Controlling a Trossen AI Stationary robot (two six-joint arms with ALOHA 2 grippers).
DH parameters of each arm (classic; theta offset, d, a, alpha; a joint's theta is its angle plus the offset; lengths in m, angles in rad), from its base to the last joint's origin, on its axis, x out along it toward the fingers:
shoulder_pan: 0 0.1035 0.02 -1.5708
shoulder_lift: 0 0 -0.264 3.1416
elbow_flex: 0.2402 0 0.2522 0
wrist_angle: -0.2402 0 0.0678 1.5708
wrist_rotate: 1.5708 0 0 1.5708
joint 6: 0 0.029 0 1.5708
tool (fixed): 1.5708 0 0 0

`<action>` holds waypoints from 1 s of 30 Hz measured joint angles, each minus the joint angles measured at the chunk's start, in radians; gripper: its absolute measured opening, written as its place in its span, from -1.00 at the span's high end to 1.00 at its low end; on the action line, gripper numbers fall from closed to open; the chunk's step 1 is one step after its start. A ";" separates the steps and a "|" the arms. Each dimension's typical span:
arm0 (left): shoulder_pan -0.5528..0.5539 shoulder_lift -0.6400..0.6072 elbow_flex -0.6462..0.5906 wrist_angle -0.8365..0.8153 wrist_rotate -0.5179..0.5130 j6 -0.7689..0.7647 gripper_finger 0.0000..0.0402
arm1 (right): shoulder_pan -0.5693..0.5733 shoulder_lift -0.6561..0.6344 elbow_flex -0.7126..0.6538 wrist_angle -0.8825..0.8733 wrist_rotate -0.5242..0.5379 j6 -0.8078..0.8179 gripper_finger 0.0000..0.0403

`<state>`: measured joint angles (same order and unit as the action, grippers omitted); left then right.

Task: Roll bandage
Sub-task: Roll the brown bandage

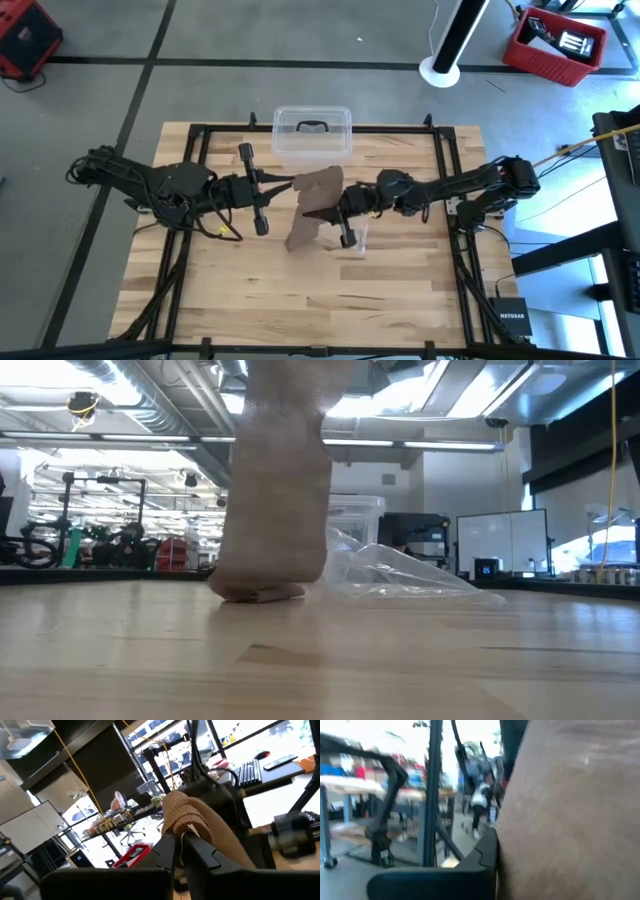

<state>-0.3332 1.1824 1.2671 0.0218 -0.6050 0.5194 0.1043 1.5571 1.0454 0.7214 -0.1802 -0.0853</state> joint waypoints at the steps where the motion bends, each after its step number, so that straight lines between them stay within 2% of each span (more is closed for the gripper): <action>1: 0.000 0.000 0.000 0.011 -0.001 0.000 0.92 | 0.000 0.008 0.000 -0.018 0.005 0.000 0.93; 6: 0.000 -0.001 0.015 0.013 -0.005 -0.023 0.92 | 0.000 0.015 0.000 -0.179 0.017 -0.016 0.97; 14: -0.009 -0.002 0.015 -0.147 -0.011 -0.104 0.92 | 0.000 -0.034 0.000 -0.267 0.056 -0.017 0.92; 19: -0.026 -0.002 0.016 -0.158 -0.059 -0.093 0.92 | 0.001 -0.072 -0.001 -0.301 0.040 0.008 0.96; 23: -0.024 -0.002 0.016 -0.128 -0.061 -0.080 0.92 | 0.001 -0.072 -0.001 -0.295 0.038 0.124 0.71; 30: -0.025 -0.002 0.016 -0.063 -0.046 -0.041 0.92 | 0.001 -0.070 -0.001 -0.305 0.008 0.157 -0.03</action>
<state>-0.3580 1.1805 1.2827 -0.0410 -0.6511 0.4782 0.1051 1.4870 1.0443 0.4167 -0.1726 0.0715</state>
